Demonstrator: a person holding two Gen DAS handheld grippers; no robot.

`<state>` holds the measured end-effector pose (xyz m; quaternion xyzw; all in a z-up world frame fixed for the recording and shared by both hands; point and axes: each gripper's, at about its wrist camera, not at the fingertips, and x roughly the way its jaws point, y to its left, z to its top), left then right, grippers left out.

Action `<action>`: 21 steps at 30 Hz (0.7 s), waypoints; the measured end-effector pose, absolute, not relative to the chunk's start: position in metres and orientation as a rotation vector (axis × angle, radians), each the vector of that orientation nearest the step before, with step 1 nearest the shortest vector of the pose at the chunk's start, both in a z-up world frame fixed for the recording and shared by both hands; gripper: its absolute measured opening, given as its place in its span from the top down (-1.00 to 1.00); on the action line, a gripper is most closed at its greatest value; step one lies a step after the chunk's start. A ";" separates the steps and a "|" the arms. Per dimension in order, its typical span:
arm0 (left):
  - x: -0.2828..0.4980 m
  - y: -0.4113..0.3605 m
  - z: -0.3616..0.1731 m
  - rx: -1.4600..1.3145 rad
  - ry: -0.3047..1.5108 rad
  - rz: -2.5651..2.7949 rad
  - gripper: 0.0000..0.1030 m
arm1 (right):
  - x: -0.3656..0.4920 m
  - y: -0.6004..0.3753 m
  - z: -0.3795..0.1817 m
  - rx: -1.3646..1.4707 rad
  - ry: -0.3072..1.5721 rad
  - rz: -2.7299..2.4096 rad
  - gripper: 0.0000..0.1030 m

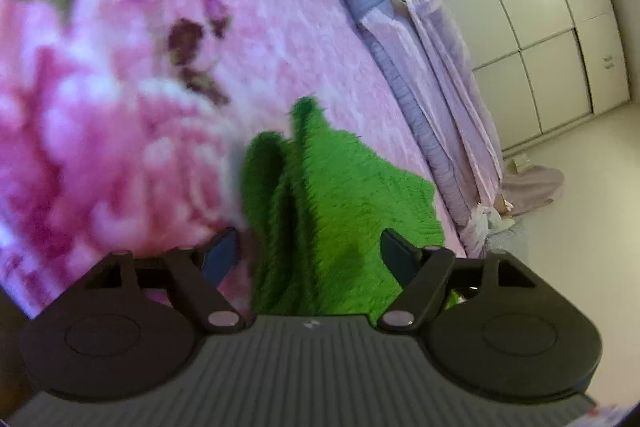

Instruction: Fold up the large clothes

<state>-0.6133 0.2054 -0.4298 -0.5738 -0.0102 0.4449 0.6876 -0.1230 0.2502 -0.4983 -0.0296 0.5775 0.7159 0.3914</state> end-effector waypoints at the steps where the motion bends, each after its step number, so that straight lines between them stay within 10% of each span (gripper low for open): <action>1: -0.611 0.211 -0.431 -1.284 -0.006 0.985 0.39 | -0.124 0.250 -0.499 -0.050 1.454 1.829 -0.47; 3: -0.607 0.225 -0.431 -1.265 0.033 0.980 0.46 | -0.129 0.250 -0.499 -0.099 1.461 1.799 0.13; 7: -0.605 0.250 -0.422 -1.184 0.082 0.986 0.55 | -0.122 0.221 -0.503 -0.002 1.507 1.707 0.32; 21: -0.614 0.297 -0.398 -1.068 0.161 1.022 0.32 | -0.137 0.220 -0.433 -0.034 1.128 1.690 -0.24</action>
